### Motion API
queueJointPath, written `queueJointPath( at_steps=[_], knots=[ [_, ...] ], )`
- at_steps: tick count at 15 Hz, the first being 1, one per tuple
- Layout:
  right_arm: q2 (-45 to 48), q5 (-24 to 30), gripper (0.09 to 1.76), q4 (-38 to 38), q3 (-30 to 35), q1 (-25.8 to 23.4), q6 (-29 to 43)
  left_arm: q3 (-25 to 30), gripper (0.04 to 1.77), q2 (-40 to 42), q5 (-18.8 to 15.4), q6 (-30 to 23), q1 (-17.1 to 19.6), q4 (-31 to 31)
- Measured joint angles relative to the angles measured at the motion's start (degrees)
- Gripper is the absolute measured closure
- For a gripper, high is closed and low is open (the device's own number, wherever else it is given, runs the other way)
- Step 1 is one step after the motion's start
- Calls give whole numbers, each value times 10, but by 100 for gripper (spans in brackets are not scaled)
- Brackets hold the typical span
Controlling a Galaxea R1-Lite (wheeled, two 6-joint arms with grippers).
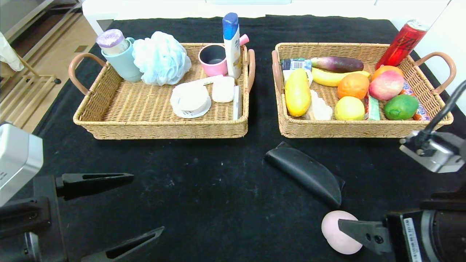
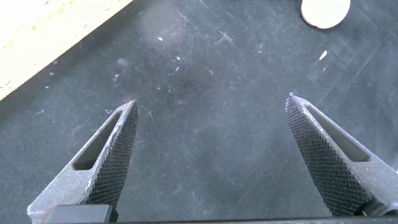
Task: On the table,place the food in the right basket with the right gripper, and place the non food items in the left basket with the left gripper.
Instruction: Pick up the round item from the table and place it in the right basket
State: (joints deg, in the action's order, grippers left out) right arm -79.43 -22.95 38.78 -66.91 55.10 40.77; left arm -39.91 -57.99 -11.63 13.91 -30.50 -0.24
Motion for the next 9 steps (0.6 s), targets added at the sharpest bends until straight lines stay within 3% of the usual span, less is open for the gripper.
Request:
queueJointPath(
  at_steps=[9],
  knots=[
    [-84, 0, 14, 27, 0, -29, 42, 3, 10, -2, 0, 0, -1, -1]
  ],
)
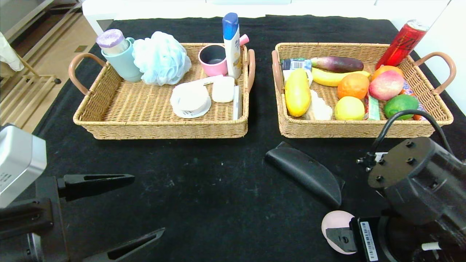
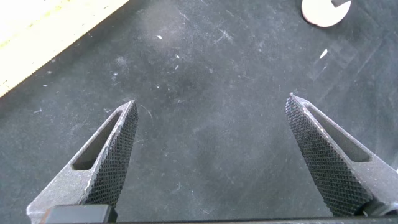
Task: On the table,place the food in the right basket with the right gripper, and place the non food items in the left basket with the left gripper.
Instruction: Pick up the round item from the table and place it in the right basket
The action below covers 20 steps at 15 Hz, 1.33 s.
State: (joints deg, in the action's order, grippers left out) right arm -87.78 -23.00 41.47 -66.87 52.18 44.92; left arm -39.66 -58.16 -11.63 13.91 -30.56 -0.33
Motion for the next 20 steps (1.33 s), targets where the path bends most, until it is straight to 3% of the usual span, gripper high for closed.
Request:
queueJointPath(
  at_steps=[7, 15, 20],
  knots=[
    [-32, 40, 14, -5, 3, -23, -1, 2, 9, -2, 0, 1, 0, 0],
    [-56, 46, 14, -47, 14, -28, -2, 3, 9, -3, 0, 2, 0, 0],
    [-62, 46, 89, -46, 14, -29, -2, 4, 9, -3, 0, 2, 0, 0]
  ],
)
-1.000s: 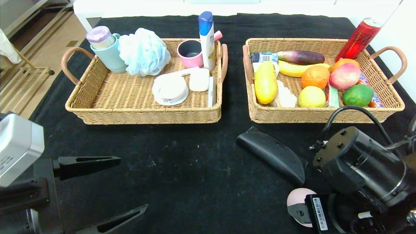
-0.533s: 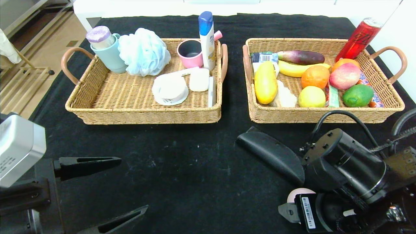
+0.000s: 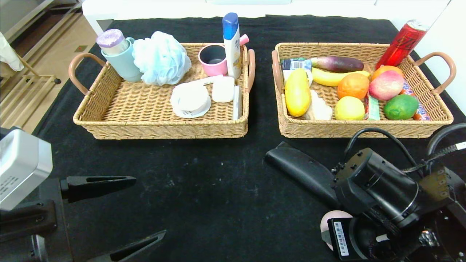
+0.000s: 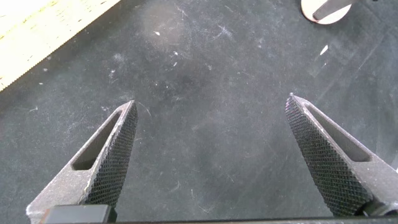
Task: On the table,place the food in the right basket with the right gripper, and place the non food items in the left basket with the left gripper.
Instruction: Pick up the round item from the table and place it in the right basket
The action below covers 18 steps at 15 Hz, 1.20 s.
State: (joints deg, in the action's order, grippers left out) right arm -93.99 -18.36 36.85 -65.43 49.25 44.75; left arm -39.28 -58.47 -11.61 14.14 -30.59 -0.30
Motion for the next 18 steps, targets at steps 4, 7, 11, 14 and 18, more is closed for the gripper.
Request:
queueJointPath(
  at_steps=[4, 7, 11, 14, 18],
  knots=[
    [-3, 1, 171, 0, 0, 1, 0, 0, 9, 0, 0, 0, 0, 0],
    [-4, 1, 169, 0, 0, 0, 0, 0, 9, 0, 0, 0, 0, 0],
    [-2, 0, 169, 0, 0, 0, 0, 1, 9, -1, -1, 0, 0, 0],
    [10, 0, 169, 2, -3, 0, -4, 2, 9, -2, 0, 0, 0, 0],
    [59, -1, 169, 4, -17, 0, -46, 2, 9, -4, -1, 0, 0, 0]
  ],
)
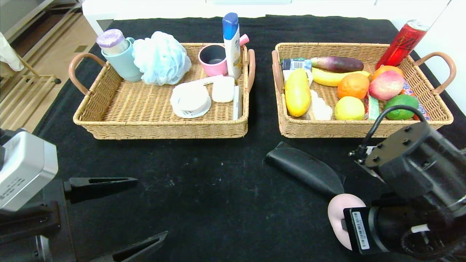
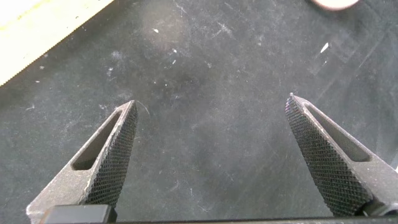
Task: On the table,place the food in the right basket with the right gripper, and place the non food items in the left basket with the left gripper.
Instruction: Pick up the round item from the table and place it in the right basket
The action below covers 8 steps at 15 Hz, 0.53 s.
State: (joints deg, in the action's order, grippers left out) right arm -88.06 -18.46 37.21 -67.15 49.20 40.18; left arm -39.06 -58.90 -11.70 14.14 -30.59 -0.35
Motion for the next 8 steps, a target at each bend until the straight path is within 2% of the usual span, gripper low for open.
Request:
queueJointPath(
  at_steps=[3, 8],
  knots=[
    [33, -1, 169, 3, -30, -30, -58, 0, 9, -3, 0, 0, 0, 0],
    [42, -1, 169, -5, -107, -121, -161, 0, 9, -1, 0, 0, -1, -1]
  ],
)
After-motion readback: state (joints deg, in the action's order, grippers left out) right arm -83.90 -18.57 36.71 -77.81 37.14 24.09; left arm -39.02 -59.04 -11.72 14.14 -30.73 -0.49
